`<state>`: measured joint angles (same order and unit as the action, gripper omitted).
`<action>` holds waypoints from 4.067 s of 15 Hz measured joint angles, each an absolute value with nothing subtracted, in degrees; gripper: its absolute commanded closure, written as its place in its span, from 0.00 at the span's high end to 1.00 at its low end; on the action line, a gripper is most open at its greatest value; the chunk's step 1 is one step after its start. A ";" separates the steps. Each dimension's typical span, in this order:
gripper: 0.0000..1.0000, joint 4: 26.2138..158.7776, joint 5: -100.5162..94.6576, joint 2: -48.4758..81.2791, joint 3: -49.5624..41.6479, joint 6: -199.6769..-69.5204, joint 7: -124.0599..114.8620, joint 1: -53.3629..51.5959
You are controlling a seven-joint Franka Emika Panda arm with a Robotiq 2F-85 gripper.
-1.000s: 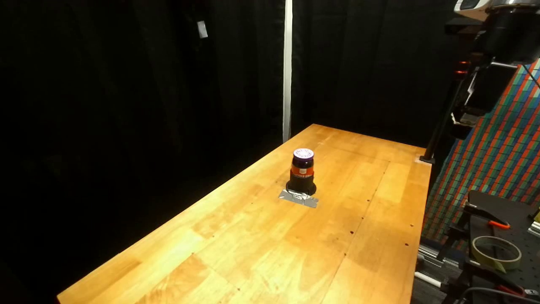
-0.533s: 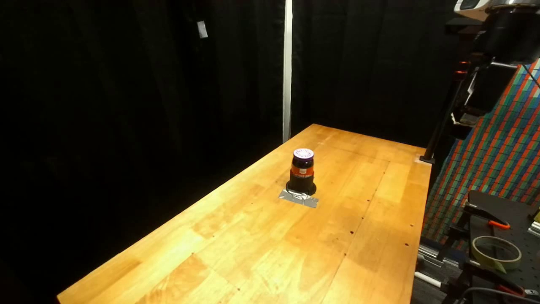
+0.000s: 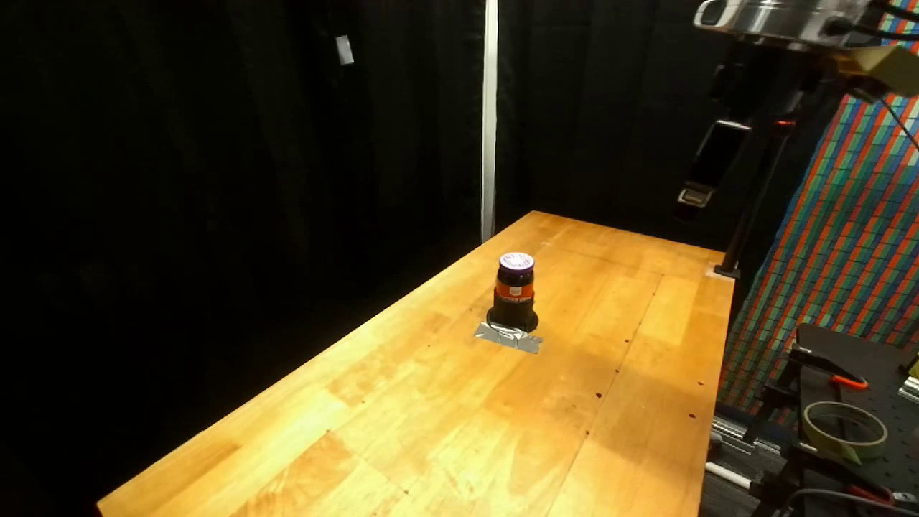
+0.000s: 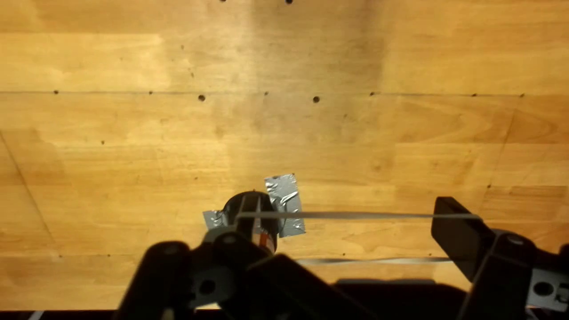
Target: Wrap the band on the brown cup
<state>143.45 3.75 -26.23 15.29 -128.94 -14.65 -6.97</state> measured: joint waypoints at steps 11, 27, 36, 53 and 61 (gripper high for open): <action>1.00 114.45 -7.58 11.85 10.44 -137.66 -15.34 -3.92; 1.00 96.26 -5.32 33.86 4.43 -137.44 -13.65 -5.41; 1.00 94.36 -4.98 36.93 3.41 -137.44 -13.67 -5.42; 1.00 102.55 7.80 29.23 5.22 -128.01 -4.57 -3.25; 1.00 110.40 9.46 27.85 5.26 -140.32 -3.16 -3.03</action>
<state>110.40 9.46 27.85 5.26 -140.32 -3.16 -3.03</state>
